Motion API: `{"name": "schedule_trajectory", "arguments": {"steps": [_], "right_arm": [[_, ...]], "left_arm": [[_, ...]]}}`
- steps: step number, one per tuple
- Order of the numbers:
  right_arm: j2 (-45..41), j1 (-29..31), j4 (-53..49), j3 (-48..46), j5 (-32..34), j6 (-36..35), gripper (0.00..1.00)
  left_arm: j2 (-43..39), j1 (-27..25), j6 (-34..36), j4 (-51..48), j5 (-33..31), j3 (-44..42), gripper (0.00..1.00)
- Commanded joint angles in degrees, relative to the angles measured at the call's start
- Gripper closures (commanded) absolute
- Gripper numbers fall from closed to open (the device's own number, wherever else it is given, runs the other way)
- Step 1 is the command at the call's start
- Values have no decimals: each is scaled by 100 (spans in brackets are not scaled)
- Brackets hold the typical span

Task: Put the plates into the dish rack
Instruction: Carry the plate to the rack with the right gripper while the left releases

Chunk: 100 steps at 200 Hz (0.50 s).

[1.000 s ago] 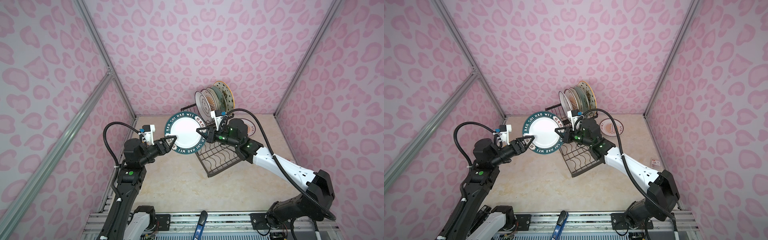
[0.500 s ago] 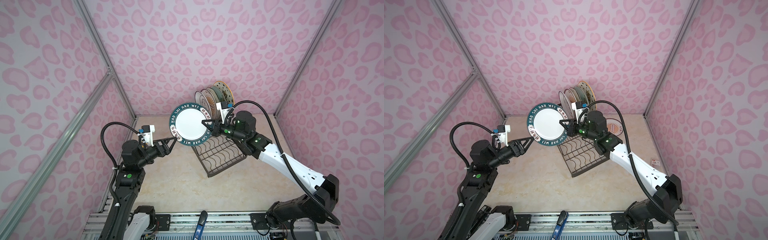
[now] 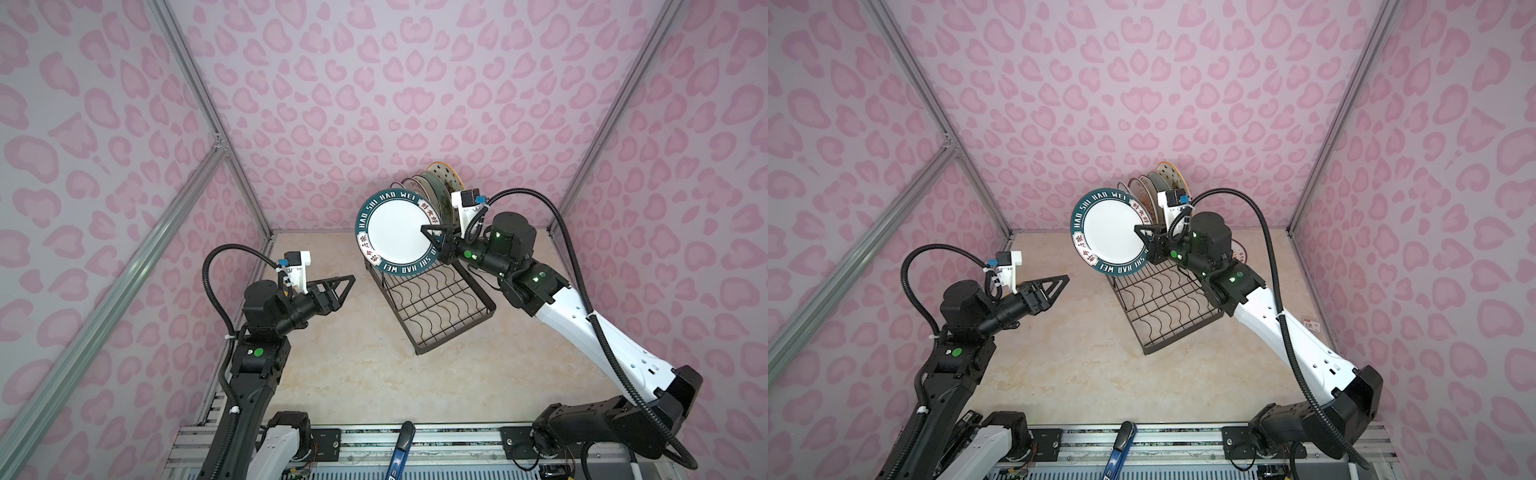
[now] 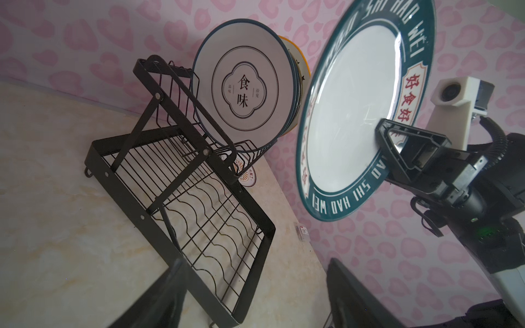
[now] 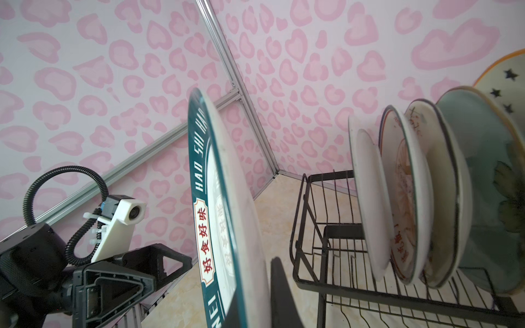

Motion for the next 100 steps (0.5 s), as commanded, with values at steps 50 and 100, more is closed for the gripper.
{"name": "schedule_trajectory", "arguments": {"steps": [50, 100], "right_arm": [[469, 52, -32, 1104, 874, -897, 100], [1131, 503, -492, 2181, 2441, -2038, 100]], "left_arm": [[166, -9, -137, 373, -60, -258, 21], [168, -11, 492, -604, -395, 86, 20]]}}
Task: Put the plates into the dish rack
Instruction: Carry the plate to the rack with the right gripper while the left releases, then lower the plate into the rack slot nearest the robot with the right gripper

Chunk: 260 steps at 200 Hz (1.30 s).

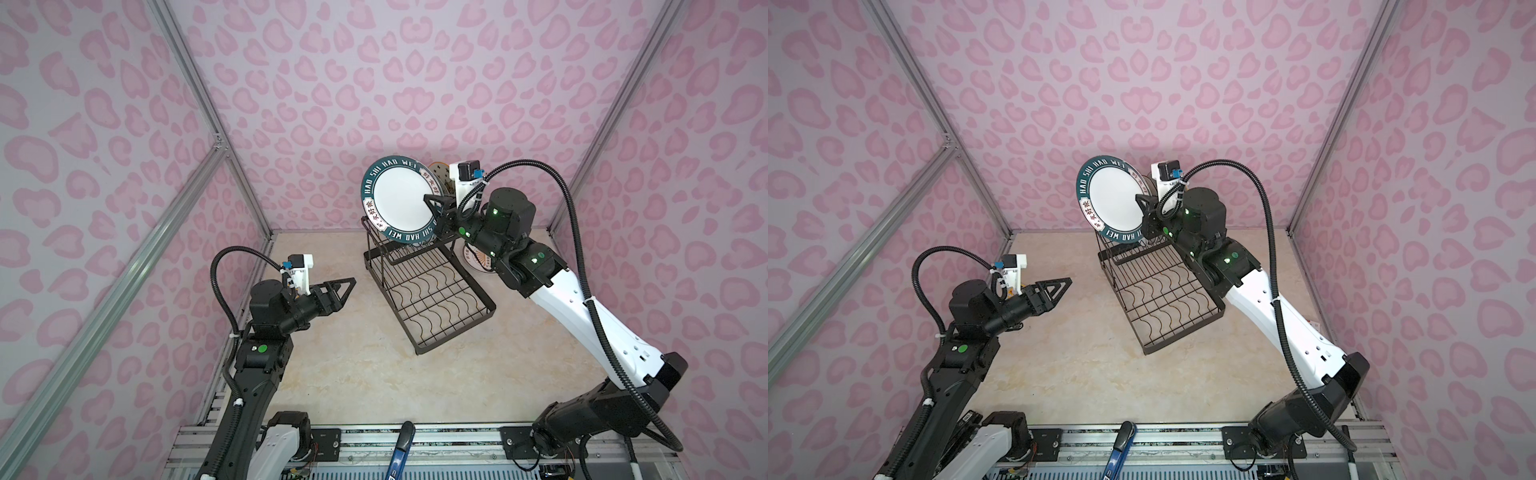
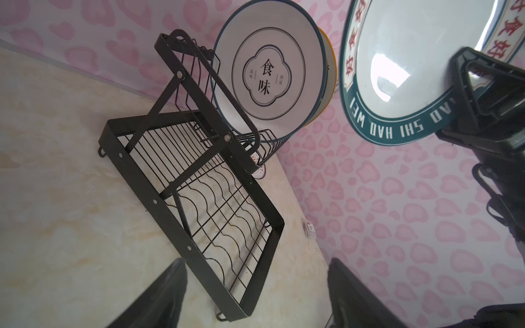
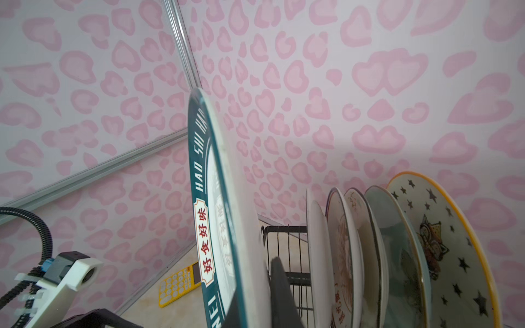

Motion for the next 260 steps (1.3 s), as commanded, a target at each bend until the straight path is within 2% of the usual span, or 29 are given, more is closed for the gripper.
{"name": "schedule_trajectory", "arguments": {"steps": [1, 38, 91, 198, 260], "right_arm": [[244, 190, 21, 360, 1051, -740, 100], [639, 600, 233, 722, 2345, -1448, 100], [1093, 886, 678, 861, 3349, -2093, 100], [2067, 1117, 494, 1473, 4255, -2565, 100], [2529, 1185, 160, 1835, 4646, -2347, 100]], "left_arm": [[-21, 1, 402, -395, -200, 173, 20], [1, 0, 452, -417, -215, 169, 20], [110, -3, 537, -448, -198, 158, 20], [64, -5, 798, -700, -391, 201, 20], [79, -1, 795, -706, -356, 233, 19]]}}
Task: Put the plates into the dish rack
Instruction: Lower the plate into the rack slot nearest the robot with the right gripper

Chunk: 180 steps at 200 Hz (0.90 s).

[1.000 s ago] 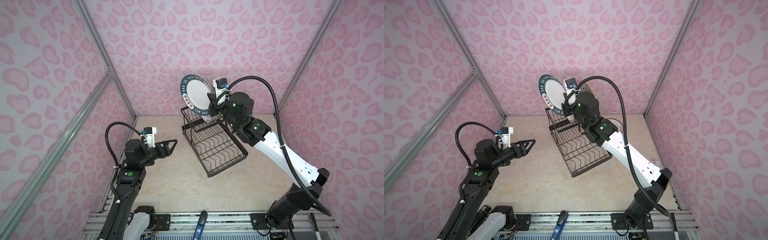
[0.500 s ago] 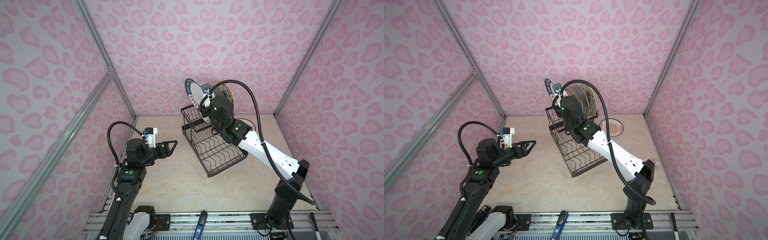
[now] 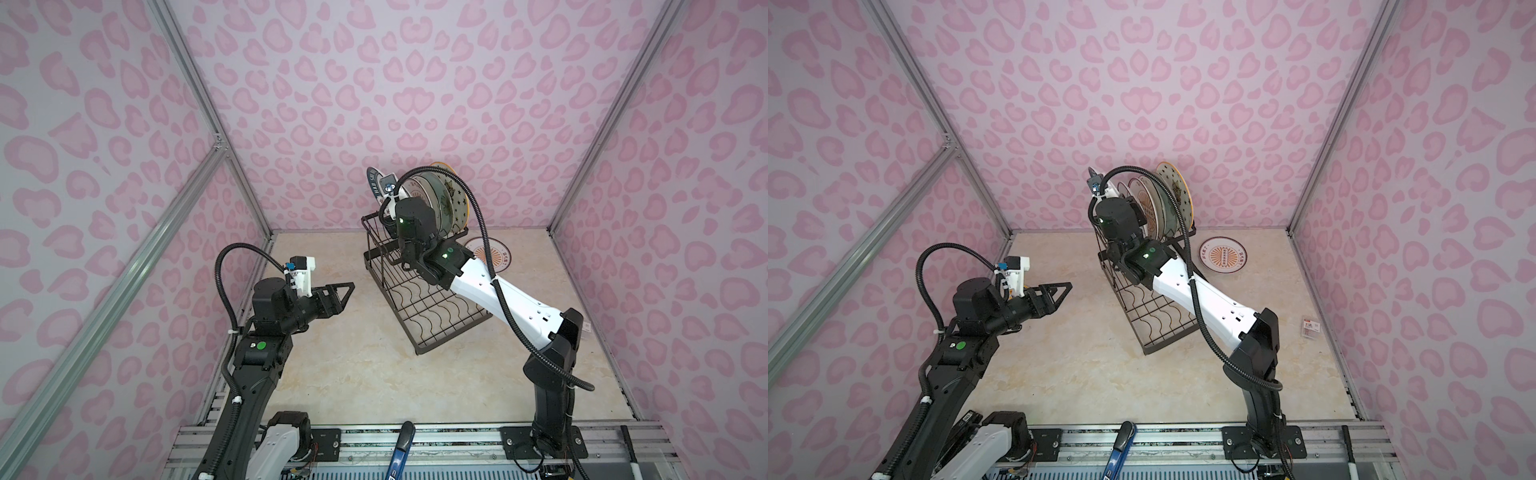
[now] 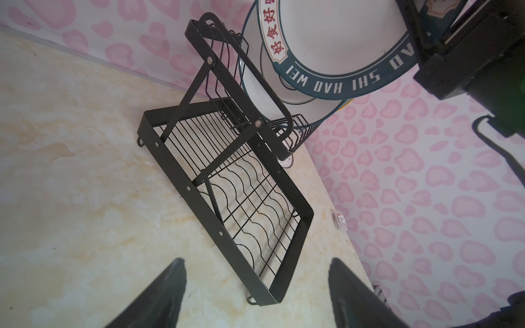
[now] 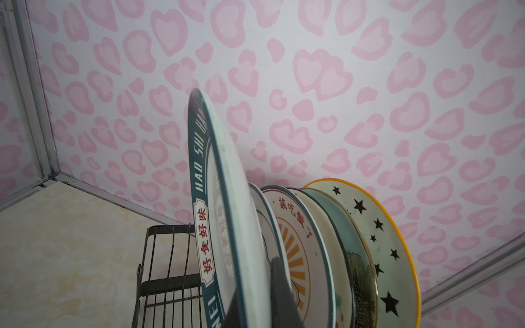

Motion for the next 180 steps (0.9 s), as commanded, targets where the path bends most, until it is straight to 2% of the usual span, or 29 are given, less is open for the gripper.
{"name": "schedule_trajectory", "arguments": {"steps": [1, 180], "right_arm": [[95, 8, 124, 49, 282, 106, 100], [448, -173, -49, 56, 457, 347, 100]], "left_arm": [[-15, 0, 67, 39, 5, 89, 19], [24, 2, 122, -174, 40, 346, 19]]}}
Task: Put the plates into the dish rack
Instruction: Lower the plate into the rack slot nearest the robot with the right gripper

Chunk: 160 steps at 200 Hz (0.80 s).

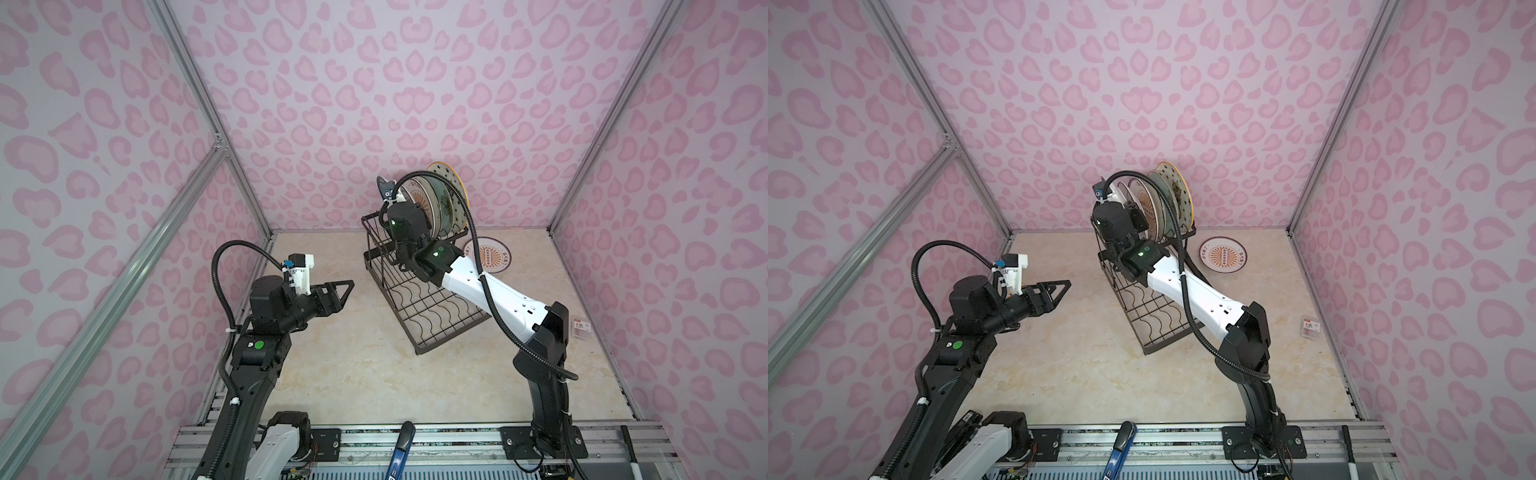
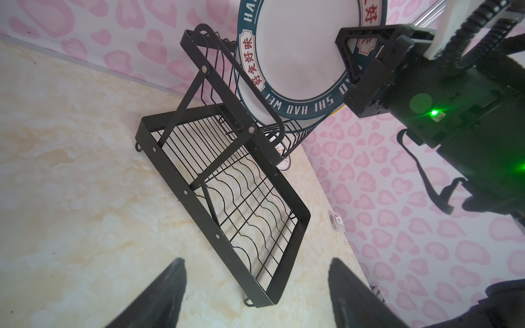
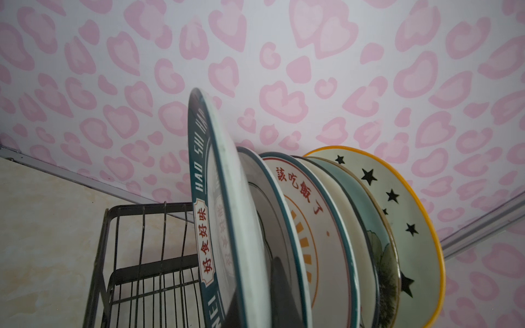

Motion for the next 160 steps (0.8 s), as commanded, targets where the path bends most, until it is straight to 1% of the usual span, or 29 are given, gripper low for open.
{"name": "schedule_trajectory", "arguments": {"steps": [1, 70, 160], "right_arm": [[74, -15, 122, 51, 124, 130, 100], [80, -59, -23, 1, 123, 305, 100], [-104, -100, -113, -318, 9, 565, 100]], "left_arm": [[23, 0, 123, -22, 36, 137, 19], [-17, 1, 171, -101, -21, 170, 19], [-12, -1, 144, -59, -26, 127, 19]]}}
